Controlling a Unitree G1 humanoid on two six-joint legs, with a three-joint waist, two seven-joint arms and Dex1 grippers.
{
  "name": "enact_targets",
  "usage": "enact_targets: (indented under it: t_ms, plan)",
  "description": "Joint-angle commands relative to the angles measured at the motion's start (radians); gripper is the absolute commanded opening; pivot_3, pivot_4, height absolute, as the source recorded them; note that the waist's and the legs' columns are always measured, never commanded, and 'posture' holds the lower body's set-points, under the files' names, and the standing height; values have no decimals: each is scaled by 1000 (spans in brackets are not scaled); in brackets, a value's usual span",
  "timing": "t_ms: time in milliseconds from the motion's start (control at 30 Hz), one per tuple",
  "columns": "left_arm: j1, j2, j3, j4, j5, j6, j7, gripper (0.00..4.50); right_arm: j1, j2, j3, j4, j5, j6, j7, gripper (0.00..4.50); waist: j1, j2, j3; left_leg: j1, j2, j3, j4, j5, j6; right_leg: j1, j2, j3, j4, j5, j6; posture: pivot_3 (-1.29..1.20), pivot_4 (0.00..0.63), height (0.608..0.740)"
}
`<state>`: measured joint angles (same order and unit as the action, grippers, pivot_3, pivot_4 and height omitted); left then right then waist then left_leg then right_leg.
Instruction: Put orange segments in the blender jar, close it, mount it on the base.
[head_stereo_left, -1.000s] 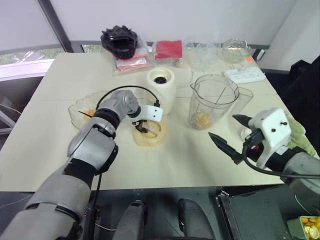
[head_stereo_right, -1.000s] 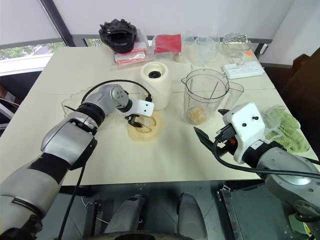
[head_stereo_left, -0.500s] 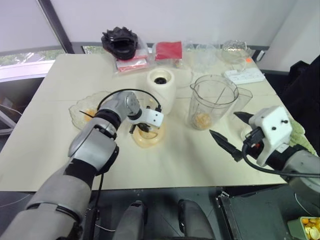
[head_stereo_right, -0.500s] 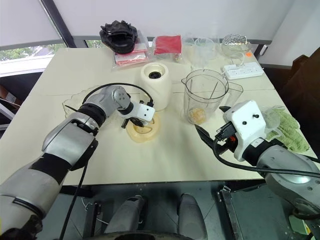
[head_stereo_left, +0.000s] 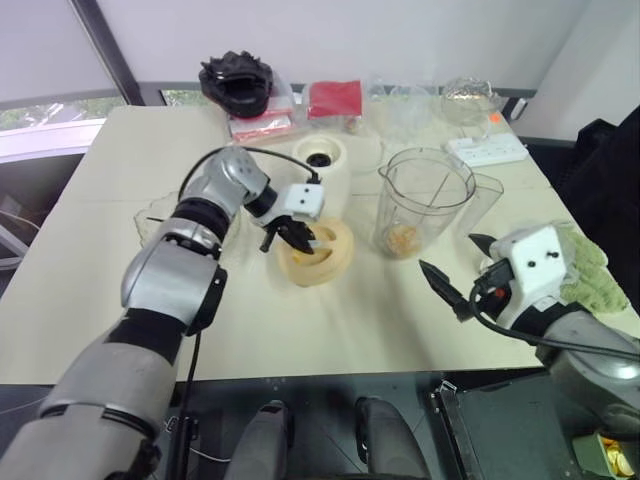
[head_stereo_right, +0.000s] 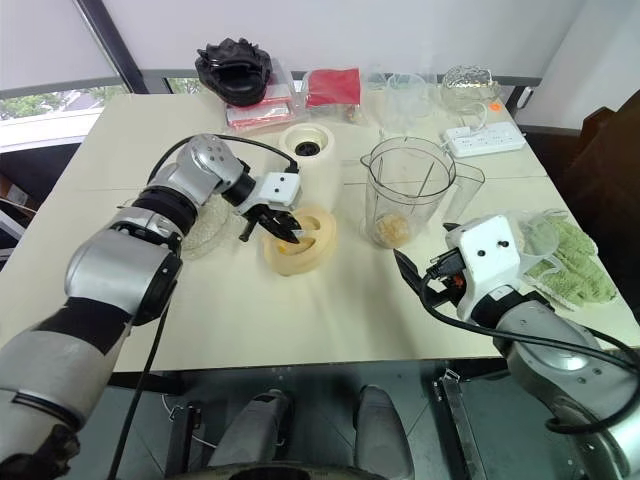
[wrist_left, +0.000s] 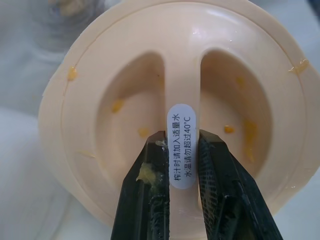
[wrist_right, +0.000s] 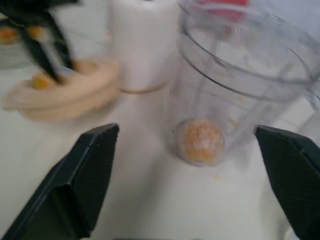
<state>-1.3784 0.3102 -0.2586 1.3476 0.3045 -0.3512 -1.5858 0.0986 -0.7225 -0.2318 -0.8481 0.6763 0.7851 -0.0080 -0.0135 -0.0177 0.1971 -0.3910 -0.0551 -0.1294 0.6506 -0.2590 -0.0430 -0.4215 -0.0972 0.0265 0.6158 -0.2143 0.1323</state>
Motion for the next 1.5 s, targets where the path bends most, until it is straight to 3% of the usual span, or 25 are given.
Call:
enact_targets:
  t_ms: [33, 200, 533, 967, 1500]
  plan:
    - [-45, 27, 7, -42, -92, -16, -29, 224, -23, 65, 38, 94, -153, -94, -37, 4500, 0, 0, 0, 0, 0, 0, 0, 0, 0, 0, 0, 0, 0, 0, 0, 0, 150, 740]
    - [-45, 62, -40, -77, -184, -18, -29, 224, -138, 161, 90, 297, -311, -190, -59, 4500, -5, 1, 0, 0, 0, 0, 0, 0, 0, -1, 0, 0, 2, 0, 0, 0, 150, 740]
    - [-27, 139, -135, -177, -356, 27, -29, 224, -370, 297, 95, 632, -456, -335, -42, 4500, -8, 1, 0, 0, 0, 0, -1, 0, 0, -3, 0, 1, 4, 0, 0, 0, 150, 740]
    - [-14, 184, -189, -233, -438, 31, -29, 224, -457, 339, 70, 888, -554, -478, -23, 4500, -13, 1, 0, 1, 0, 0, -1, 0, 0, -4, 0, 1, 7, 0, 0, 0, 150, 740]
    - [-17, 178, -177, -230, -439, 29, -29, 224, -649, 356, 16, 1268, -542, -690, 26, 4500, -31, 2, 0, 1, 0, -1, -1, 0, 0, -5, 0, 1, 11, 0, 0, 0, 150, 740]
